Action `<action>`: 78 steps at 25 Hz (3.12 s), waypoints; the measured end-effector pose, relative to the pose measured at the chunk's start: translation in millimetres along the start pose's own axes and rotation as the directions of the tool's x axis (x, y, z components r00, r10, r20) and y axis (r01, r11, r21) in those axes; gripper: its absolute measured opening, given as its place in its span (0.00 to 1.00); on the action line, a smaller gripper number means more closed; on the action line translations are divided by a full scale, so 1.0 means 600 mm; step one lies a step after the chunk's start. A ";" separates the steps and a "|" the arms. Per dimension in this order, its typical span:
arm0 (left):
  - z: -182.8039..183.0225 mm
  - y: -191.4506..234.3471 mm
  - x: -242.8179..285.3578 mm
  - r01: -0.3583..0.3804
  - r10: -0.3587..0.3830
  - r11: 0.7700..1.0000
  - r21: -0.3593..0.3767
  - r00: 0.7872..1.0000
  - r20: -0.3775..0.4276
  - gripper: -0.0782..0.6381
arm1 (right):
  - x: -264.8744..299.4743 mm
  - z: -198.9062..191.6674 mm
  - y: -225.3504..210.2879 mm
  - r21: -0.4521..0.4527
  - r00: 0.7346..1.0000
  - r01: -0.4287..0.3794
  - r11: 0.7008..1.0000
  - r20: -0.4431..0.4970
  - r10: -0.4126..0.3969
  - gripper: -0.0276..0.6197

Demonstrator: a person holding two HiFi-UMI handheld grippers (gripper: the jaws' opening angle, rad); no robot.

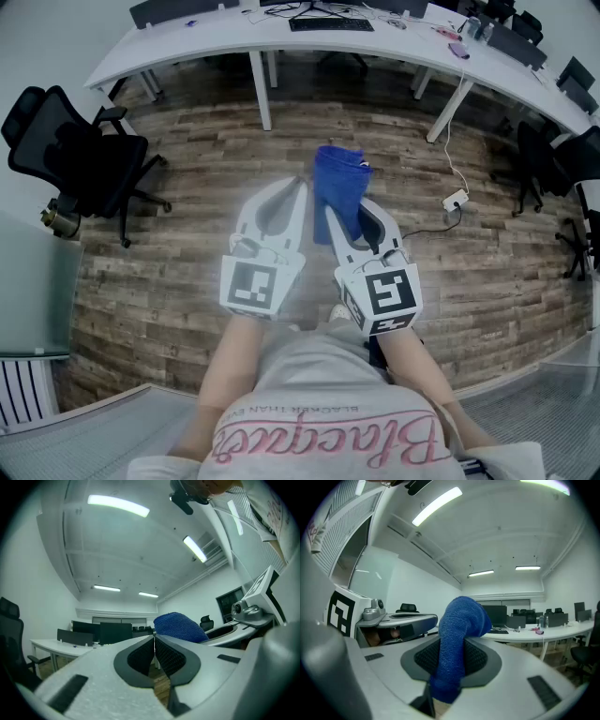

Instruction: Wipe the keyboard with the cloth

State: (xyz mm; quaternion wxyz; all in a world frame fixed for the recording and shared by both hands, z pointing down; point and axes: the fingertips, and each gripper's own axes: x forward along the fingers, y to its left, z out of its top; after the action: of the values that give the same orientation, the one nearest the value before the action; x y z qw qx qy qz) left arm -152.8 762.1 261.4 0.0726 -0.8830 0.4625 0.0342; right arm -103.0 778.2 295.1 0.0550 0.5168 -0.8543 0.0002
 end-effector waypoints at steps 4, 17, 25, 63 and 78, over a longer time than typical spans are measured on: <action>0.000 0.005 -0.021 -0.008 0.008 1.000 0.002 1.000 0.019 0.12 | -0.012 0.002 0.012 -0.010 1.000 0.005 1.000 0.004 -0.005 0.20; -0.029 -0.107 0.082 0.034 -0.034 0.999 0.005 0.999 -0.041 0.12 | -0.047 -0.017 -0.108 0.034 0.999 -0.025 0.999 0.026 0.024 0.20; -0.047 -0.152 0.125 -0.009 0.008 1.000 -0.013 0.999 -0.047 0.12 | -0.057 -0.042 -0.169 0.061 0.997 -0.074 0.995 0.025 0.073 0.20; -0.123 0.204 0.522 0.073 -0.074 0.997 -0.009 0.997 -0.036 0.12 | 0.427 0.007 -0.349 0.029 1.000 0.016 0.999 -0.003 -0.016 0.19; -0.156 0.328 0.625 0.111 -0.112 0.993 -0.044 0.993 -0.022 0.12 | 0.585 0.018 -0.383 0.013 0.998 0.065 0.998 -0.014 -0.065 0.19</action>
State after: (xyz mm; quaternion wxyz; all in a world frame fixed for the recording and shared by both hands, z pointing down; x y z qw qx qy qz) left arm -101.2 332.1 287.2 0.0499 -0.9092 0.4124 0.0290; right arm -62.4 360.4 304.6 0.0575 0.5448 -0.8366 0.0075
